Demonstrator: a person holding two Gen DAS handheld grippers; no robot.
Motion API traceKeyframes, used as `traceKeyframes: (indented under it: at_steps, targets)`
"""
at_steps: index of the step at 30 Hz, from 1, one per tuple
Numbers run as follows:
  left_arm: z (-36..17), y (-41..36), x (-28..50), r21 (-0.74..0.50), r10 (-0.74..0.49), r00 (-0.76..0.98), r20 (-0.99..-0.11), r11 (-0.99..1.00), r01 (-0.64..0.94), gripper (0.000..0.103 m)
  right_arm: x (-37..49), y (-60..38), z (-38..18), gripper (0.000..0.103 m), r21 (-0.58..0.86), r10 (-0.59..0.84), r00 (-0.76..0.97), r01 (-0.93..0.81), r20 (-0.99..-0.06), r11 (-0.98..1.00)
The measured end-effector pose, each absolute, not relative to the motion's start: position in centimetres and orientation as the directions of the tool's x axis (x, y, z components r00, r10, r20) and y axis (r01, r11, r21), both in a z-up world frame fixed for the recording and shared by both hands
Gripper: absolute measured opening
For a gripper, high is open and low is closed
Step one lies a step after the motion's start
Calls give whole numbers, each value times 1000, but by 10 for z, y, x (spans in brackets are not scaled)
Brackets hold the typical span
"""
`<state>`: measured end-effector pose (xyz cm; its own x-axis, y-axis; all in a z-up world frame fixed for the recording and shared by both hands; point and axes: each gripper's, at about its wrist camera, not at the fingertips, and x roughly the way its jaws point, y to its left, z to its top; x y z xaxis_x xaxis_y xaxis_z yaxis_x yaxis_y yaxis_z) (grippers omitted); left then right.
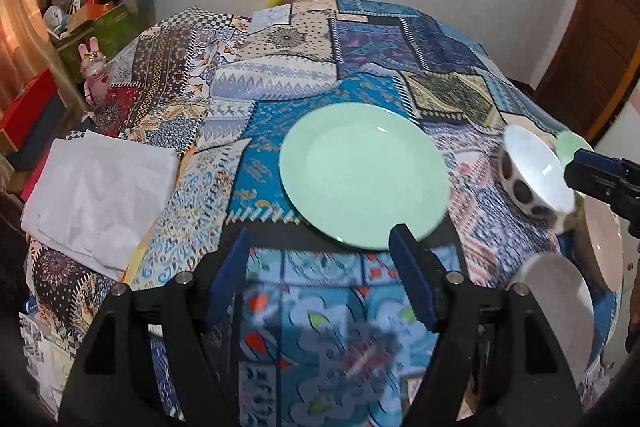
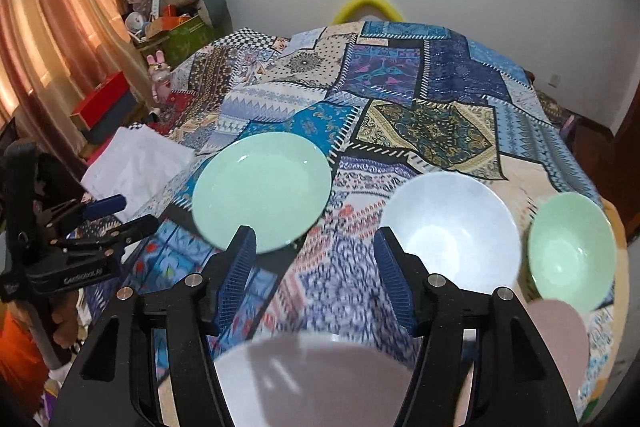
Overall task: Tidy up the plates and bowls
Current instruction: 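Grasp the mint green plate rim with both grippers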
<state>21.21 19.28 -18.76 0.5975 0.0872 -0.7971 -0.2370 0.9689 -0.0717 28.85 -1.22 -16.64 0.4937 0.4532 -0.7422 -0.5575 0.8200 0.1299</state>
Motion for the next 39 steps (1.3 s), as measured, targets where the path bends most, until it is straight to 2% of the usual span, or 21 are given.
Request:
traceKeyframes:
  at_steps: [12, 16, 22, 27, 36, 39]
  targets:
    - [-221, 230, 261, -99, 50, 558, -829, 967, -234, 72, 350, 34, -200, 57, 130, 408, 437, -538, -802, 833]
    - [-234, 243, 271, -95, 47, 550, -834, 969, -227, 60, 368, 46, -216, 57, 160, 398, 378, -525, -836, 836]
    - [-255, 261, 282, -144, -5, 510, -860, 962, -234, 40, 384, 57, -239, 43, 162, 355, 316, -502, -880, 850]
    - [-260, 261, 284, -193, -65, 518, -853, 961, -198, 33, 391, 63, -247, 33, 157, 335, 288, -501, -897, 851]
    - [-267, 253, 295, -212, -107, 509, -854, 965, -153, 28, 402, 75, -258, 31, 151, 316, 248, -516, -916, 843]
    - [-269, 252, 296, -212, -108, 513, -852, 966, -149, 28, 398, 81, -260, 31, 92, 275, 257, -555, -926, 827]
